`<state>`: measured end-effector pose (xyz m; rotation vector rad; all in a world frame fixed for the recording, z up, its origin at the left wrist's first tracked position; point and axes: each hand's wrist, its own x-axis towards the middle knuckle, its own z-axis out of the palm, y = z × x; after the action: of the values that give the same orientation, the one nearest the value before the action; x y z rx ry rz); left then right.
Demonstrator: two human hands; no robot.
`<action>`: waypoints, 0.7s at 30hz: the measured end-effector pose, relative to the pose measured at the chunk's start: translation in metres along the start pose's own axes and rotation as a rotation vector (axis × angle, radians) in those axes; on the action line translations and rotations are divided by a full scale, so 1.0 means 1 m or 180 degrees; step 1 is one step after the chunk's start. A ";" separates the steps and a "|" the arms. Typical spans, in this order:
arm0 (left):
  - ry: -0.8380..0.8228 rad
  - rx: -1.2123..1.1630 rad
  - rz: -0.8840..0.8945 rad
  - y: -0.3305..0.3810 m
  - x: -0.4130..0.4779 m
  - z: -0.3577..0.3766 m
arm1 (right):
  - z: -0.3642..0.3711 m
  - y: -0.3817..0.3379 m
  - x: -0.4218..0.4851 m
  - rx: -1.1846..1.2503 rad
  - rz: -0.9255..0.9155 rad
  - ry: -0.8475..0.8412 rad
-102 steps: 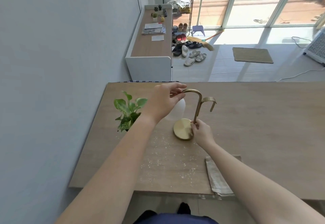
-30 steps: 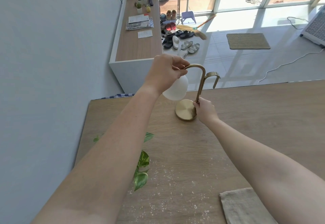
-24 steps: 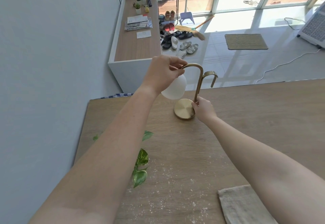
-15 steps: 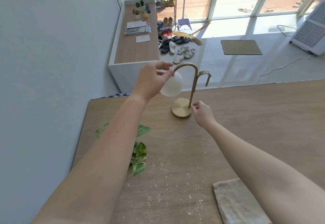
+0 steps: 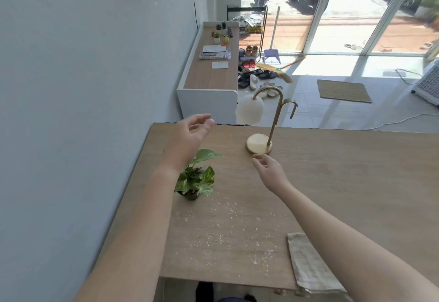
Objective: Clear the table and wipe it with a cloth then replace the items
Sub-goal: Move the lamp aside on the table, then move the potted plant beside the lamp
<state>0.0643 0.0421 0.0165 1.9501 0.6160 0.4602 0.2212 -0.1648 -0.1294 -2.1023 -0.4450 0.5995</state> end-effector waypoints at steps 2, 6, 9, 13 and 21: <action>0.0263 -0.0132 -0.0106 -0.009 -0.015 -0.020 | 0.012 -0.006 -0.011 0.0054 -0.0075 -0.0111; 0.0686 -0.0342 -0.0217 -0.037 -0.040 -0.053 | 0.040 -0.010 -0.027 0.0170 -0.0175 -0.0321; 0.0856 -0.0561 -0.0315 -0.062 -0.056 -0.068 | 0.062 -0.008 -0.037 0.0315 -0.0179 -0.0482; 0.0976 -0.0777 -0.0645 -0.102 -0.070 -0.081 | 0.088 -0.008 -0.045 0.0473 -0.0033 -0.0645; 0.0397 -0.1092 -0.1516 -0.187 -0.089 -0.079 | 0.143 -0.017 -0.065 0.0902 0.0494 -0.0767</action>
<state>-0.0921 0.1143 -0.1231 1.4000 0.9818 0.3583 0.0854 -0.0943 -0.1703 -1.8113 -0.3105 0.9554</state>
